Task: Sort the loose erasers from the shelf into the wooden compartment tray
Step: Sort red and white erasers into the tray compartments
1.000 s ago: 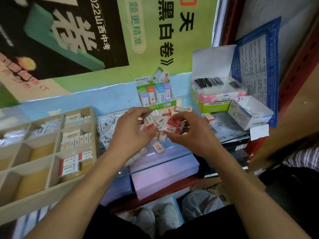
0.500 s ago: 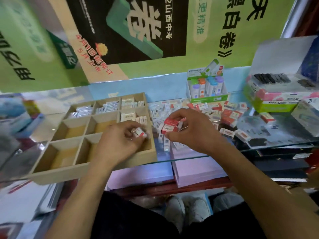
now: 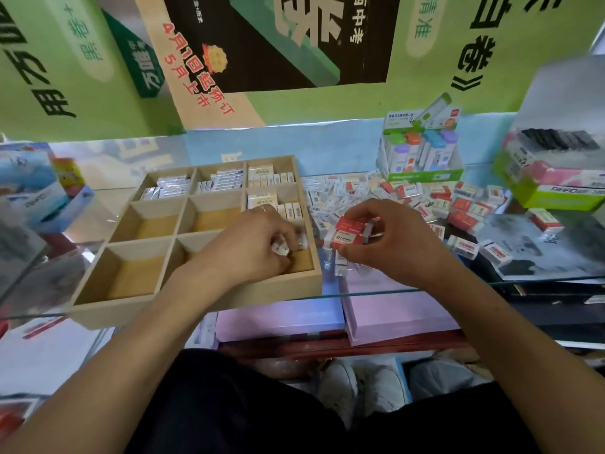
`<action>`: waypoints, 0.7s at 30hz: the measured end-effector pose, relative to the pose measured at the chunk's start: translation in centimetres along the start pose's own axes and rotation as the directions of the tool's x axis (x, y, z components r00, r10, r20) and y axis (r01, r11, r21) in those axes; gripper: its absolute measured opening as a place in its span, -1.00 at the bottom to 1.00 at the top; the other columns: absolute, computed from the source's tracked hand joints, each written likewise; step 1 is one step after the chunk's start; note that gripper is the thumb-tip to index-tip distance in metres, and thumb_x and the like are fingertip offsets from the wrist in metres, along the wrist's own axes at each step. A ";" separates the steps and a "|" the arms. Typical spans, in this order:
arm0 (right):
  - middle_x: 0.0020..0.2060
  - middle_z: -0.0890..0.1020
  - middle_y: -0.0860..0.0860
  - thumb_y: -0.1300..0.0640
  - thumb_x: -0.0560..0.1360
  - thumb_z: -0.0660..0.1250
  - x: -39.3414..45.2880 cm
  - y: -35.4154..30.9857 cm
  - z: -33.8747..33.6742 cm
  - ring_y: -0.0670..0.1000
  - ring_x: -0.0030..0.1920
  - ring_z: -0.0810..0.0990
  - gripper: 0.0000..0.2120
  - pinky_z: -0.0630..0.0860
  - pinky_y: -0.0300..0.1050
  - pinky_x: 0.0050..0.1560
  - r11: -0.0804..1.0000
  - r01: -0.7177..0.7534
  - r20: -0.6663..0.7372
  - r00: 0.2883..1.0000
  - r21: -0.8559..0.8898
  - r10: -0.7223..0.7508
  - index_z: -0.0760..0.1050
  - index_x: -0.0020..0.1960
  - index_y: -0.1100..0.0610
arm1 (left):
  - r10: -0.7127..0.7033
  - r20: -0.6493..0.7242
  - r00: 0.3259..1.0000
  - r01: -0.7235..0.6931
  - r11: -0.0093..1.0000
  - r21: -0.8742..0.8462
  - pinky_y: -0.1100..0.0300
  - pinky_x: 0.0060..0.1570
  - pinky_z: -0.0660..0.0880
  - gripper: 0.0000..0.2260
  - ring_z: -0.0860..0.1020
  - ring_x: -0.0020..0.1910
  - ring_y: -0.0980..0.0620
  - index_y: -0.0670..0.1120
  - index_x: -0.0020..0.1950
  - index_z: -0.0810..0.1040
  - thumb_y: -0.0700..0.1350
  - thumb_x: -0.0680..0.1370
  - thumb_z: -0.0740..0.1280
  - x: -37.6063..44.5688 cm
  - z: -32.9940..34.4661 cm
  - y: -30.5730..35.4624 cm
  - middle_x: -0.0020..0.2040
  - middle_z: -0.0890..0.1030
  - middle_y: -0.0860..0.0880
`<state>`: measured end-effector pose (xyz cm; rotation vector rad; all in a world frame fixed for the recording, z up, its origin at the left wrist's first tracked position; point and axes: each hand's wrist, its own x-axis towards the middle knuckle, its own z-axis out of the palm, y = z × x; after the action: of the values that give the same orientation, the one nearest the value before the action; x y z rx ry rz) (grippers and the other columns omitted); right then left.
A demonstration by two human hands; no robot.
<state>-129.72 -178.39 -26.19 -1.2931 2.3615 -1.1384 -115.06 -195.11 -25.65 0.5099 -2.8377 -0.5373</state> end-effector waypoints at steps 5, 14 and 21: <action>-0.05 0.59 -0.15 0.00 0.31 0.56 -0.2 0.5 -0.6 -0.23 -0.10 0.55 -0.59 0.44 -0.43 -0.19 1.000 -0.013 0.011 1.000 0.010 0.012 0.54 0.12 -0.02 | -0.095 0.024 0.995 0.098 0.973 -0.211 0.16 -0.07 0.58 -0.67 0.59 -0.19 0.15 0.09 -0.25 0.56 -0.37 0.33 0.42 -0.2 -0.2 0.7 -0.18 0.64 0.07; 0.00 0.58 -0.10 -0.01 0.31 0.56 -0.4 0.7 -0.2 -0.19 -0.08 0.52 -0.58 0.38 -0.46 -0.21 1.000 0.009 0.042 0.999 -0.025 -0.008 0.53 0.12 -0.04 | -0.055 0.016 0.998 0.057 0.964 -0.260 0.04 0.07 0.58 -0.61 0.61 -0.09 0.10 0.10 -0.25 0.52 -0.41 0.34 0.48 -0.3 0.6 -0.4 -0.12 0.61 0.11; -0.04 0.56 -0.13 0.04 0.32 0.56 -0.5 -0.1 0.2 -0.25 -0.15 0.51 -0.62 0.39 -0.54 -0.34 1.000 0.007 0.058 0.998 -0.016 -0.006 0.53 0.08 -0.05 | -0.032 -0.017 0.999 0.030 0.997 -0.064 0.28 -0.15 0.49 -0.77 0.58 -0.19 0.09 0.04 -0.18 0.59 -0.21 0.32 0.56 -0.3 0.7 -0.3 -0.22 0.61 0.12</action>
<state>-129.25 -178.12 -26.35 -1.3216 2.3314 -1.0711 -114.90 -195.01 -26.42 0.5450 -2.7893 -0.6240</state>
